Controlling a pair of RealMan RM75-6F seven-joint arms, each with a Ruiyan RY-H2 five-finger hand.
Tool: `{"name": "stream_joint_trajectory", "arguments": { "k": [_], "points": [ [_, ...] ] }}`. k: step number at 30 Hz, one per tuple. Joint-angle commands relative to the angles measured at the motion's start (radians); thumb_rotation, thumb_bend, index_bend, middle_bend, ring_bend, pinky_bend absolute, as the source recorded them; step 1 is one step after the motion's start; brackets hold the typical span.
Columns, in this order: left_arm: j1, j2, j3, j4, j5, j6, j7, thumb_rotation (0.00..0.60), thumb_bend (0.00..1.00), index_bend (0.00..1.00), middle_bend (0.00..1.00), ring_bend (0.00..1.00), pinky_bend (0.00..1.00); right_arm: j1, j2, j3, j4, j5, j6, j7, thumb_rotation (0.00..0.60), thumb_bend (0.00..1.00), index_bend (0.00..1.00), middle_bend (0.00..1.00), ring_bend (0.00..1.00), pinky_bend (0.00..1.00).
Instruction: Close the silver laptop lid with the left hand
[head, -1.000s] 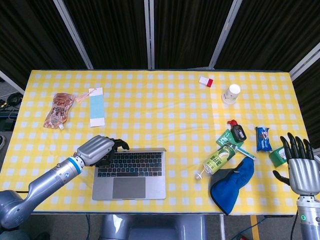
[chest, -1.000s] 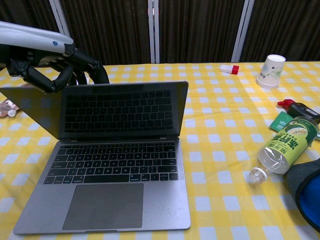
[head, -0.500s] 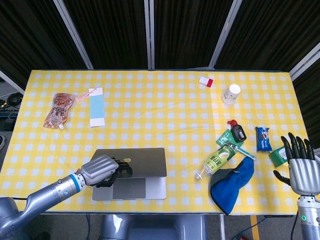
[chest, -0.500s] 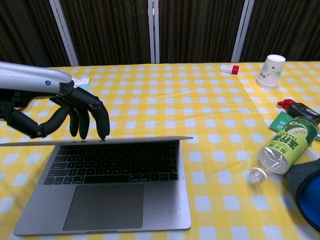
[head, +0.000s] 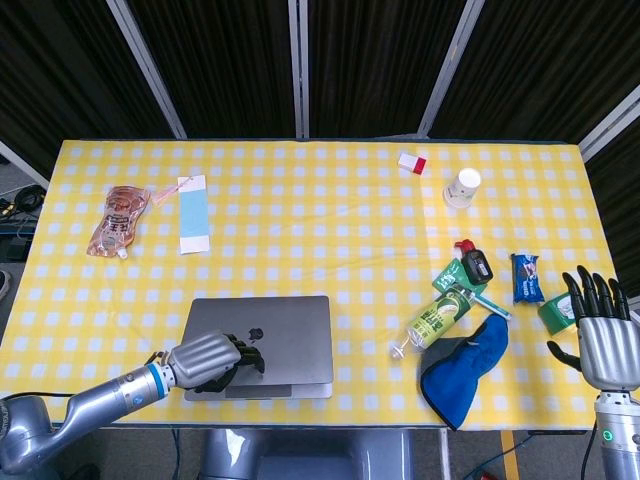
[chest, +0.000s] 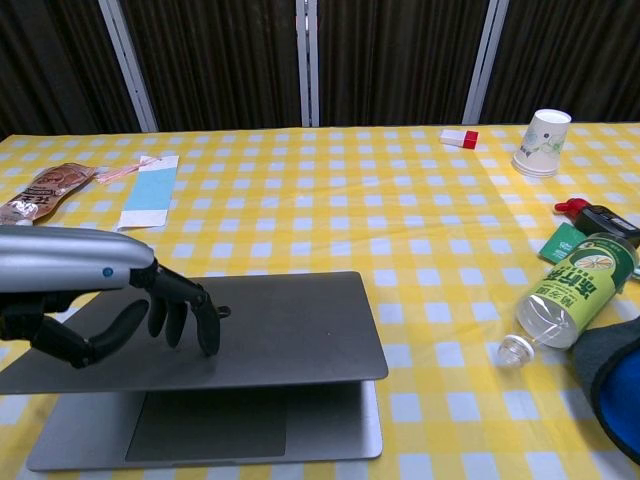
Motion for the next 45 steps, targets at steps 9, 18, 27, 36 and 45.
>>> {"name": "stream_joint_trajectory", "arguments": {
  "k": [9,18,27,36,45],
  "points": [
    [0.008,-0.116,0.044,0.080,-0.039,-0.010,0.096,0.600,1.00,0.30,0.28,0.35,0.36,-0.002,0.002,0.000,0.001,0.001,0.001,0.004,0.600,0.00,0.00,0.00,0.00,0.00],
    [-0.003,-0.161,0.069,0.106,-0.081,-0.034,0.095,0.600,1.00,0.31,0.28,0.35,0.36,-0.001,0.000,-0.001,0.002,0.003,-0.003,0.004,0.600,0.00,0.00,0.00,0.00,0.00],
    [0.035,-0.123,0.047,0.109,-0.030,0.203,0.020,0.600,1.00,0.32,0.28,0.35,0.36,-0.003,0.003,-0.002,-0.003,0.001,0.000,0.009,0.600,0.00,0.00,0.00,0.00,0.00],
    [0.169,-0.005,-0.028,0.084,-0.131,0.478,0.095,0.600,0.26,0.03,0.01,0.02,0.03,-0.004,0.006,-0.003,-0.007,-0.002,0.002,0.017,0.600,0.00,0.00,0.00,0.00,0.00],
    [0.379,0.094,-0.021,0.025,-0.387,0.643,0.309,0.600,0.00,0.00,0.00,0.00,0.00,-0.003,0.015,-0.010,-0.016,-0.007,-0.008,0.024,0.600,0.00,0.00,0.00,0.00,0.00]
  ]
}}
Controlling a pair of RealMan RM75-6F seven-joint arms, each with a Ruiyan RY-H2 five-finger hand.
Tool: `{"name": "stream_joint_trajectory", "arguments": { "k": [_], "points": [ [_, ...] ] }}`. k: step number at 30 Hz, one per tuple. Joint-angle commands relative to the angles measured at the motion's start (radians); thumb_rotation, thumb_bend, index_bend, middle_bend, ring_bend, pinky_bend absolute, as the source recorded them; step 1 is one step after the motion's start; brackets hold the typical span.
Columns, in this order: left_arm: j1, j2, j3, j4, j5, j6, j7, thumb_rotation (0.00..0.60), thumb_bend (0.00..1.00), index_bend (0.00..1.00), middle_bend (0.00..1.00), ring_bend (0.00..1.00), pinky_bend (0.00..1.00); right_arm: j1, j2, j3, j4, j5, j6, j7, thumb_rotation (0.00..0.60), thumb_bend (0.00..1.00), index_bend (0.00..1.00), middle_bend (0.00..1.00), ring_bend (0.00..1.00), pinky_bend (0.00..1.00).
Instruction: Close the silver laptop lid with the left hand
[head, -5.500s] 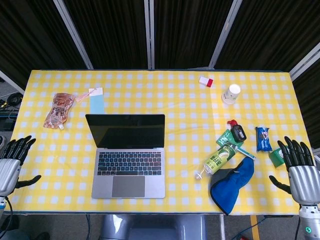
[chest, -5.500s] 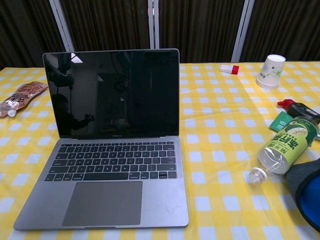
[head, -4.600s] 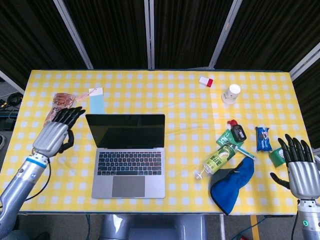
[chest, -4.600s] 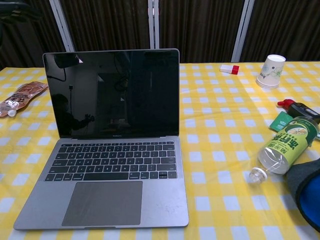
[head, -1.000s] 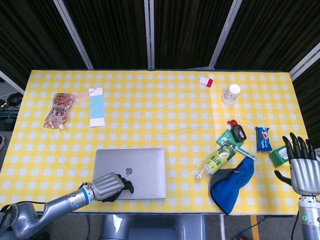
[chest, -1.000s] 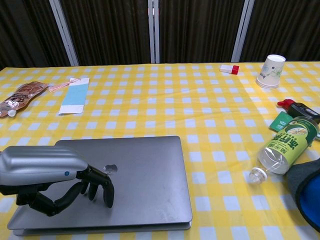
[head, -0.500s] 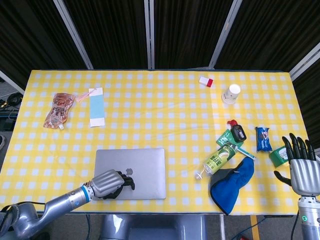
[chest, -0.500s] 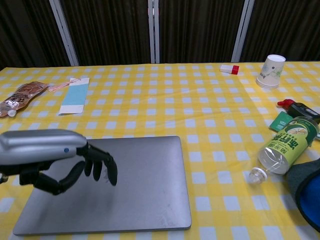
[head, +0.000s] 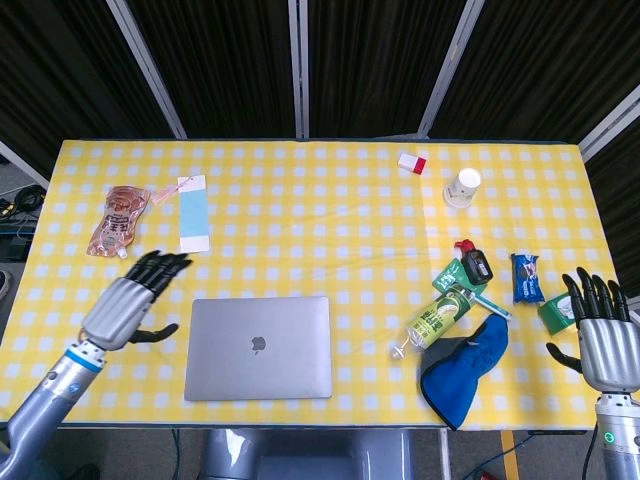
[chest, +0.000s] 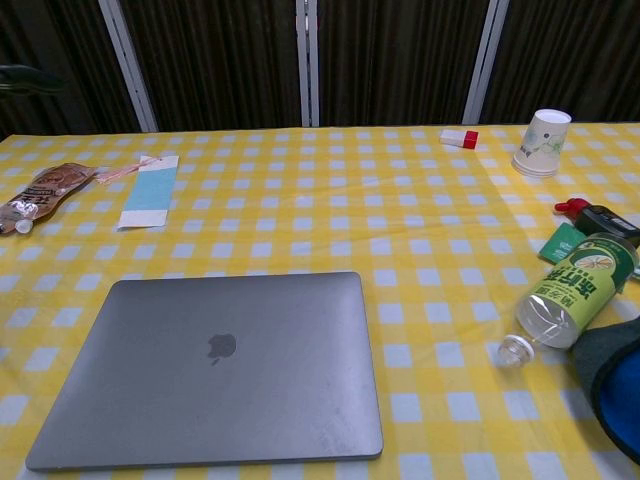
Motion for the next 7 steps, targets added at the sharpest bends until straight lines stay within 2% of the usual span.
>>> {"name": "stream_joint_trajectory", "arguments": {
  "k": [1,7],
  "points": [
    [0.109,0.043,0.012,-0.023,-0.086,0.093,0.065,0.600,0.00,0.00,0.00,0.00,0.00,-0.001,0.004,-0.002,-0.004,-0.004,0.002,0.002,0.600,0.00,0.00,0.00,0.00,0.00],
    [0.185,0.038,0.053,0.012,-0.070,0.146,0.062,0.600,0.00,0.00,0.00,0.00,0.00,-0.004,0.009,-0.007,-0.017,-0.027,0.020,-0.005,0.600,0.00,0.00,0.00,0.00,0.00]
  ]
}}
